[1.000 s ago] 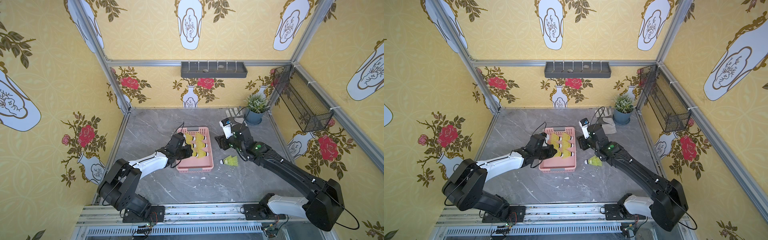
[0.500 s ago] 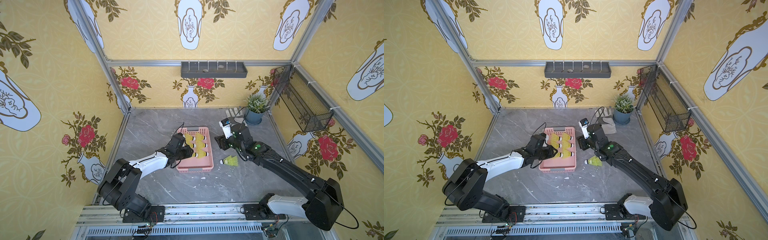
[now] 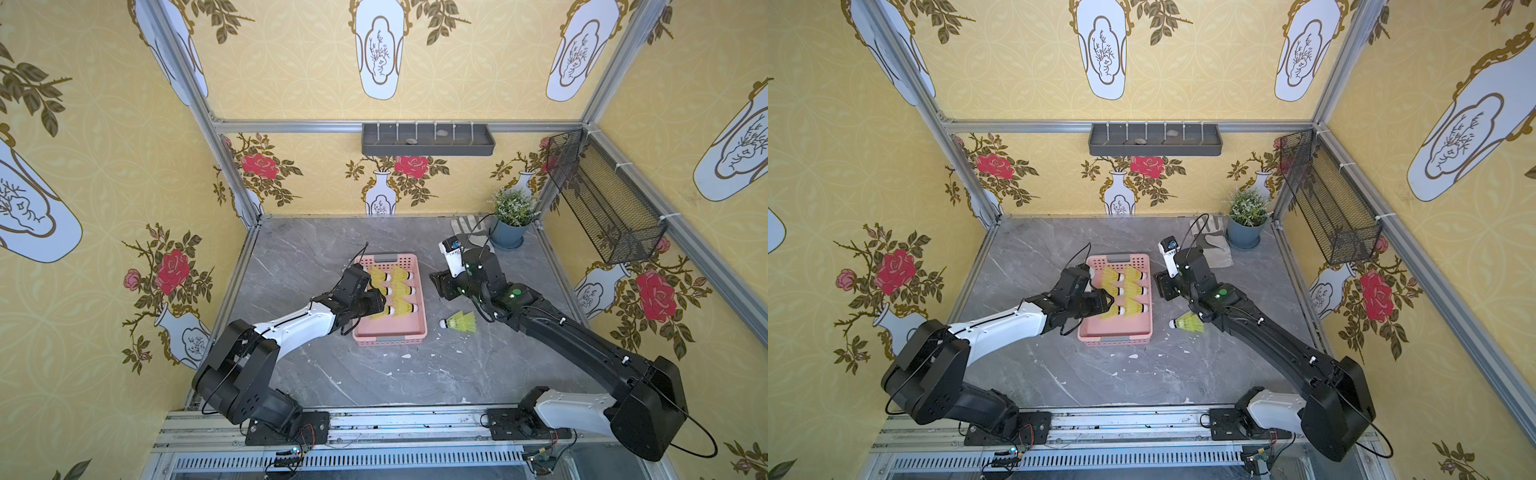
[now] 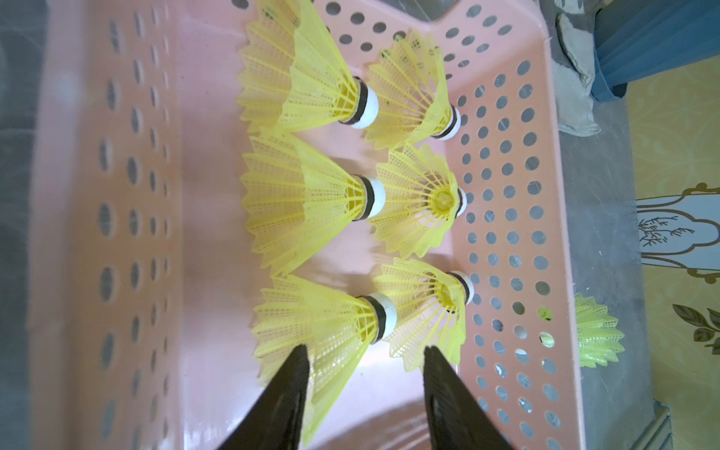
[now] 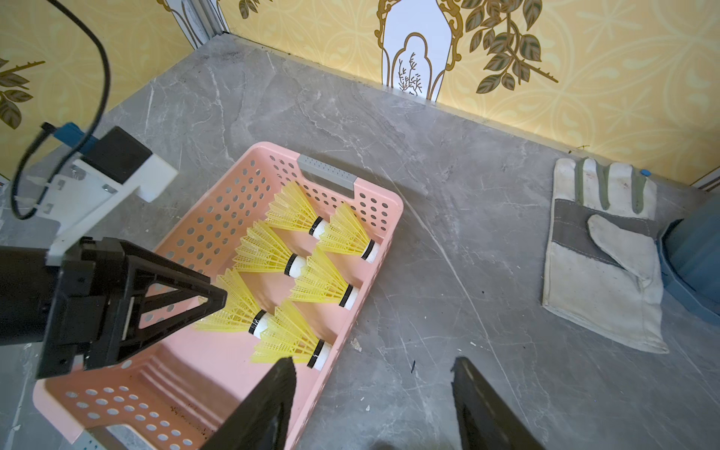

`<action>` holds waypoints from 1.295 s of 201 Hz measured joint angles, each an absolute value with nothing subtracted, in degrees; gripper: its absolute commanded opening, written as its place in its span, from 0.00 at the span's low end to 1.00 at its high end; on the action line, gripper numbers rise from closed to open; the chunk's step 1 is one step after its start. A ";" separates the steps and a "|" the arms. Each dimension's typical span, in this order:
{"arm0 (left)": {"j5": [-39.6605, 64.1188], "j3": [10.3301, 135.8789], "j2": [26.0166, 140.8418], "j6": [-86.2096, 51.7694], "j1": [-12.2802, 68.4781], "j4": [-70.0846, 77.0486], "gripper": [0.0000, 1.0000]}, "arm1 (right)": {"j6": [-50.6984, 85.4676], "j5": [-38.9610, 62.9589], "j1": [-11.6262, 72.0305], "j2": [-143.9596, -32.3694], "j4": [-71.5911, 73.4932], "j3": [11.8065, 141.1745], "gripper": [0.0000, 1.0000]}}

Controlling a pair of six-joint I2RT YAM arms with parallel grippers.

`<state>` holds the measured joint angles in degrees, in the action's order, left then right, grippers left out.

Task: Put the shuttlecocks into the storage box
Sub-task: Place the shuttlecock in the storage box, then adjust the shuttlecock at the center of the board.

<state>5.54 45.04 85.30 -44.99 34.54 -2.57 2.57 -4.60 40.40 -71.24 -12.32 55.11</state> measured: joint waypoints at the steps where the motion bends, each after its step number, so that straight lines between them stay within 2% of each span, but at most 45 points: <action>1: 5.50 45.06 85.25 -44.99 34.54 -2.68 0.57 | 2.66 -4.67 40.38 -71.24 -12.32 55.09 0.66; 83: -0.21 53.32 75.33 -35.59 34.50 -15.64 0.71 | 10.70 -6.74 40.03 -70.52 -16.62 52.90 0.66; 124: 0.16 58.67 68.45 -27.09 31.90 -25.85 0.72 | 17.39 -6.76 40.03 -69.19 -22.63 51.40 0.65; 173: 6.11 60.71 61.91 -19.25 26.04 -34.72 0.73 | 25.04 -4.36 40.47 -67.53 -28.42 47.42 0.63; 218: 7.62 59.35 59.31 -14.90 24.27 -36.64 0.73 | 31.18 0.14 41.56 -68.40 -30.17 43.22 0.64; 260: 7.49 58.17 58.52 -13.82 23.05 -36.84 0.73 | 34.70 0.95 41.58 -70.26 -29.80 40.12 0.70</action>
<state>7.49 58.17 58.52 -13.82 23.05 -36.84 34.70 0.95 41.58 -70.26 -29.80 40.12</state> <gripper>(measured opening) 0.729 0.673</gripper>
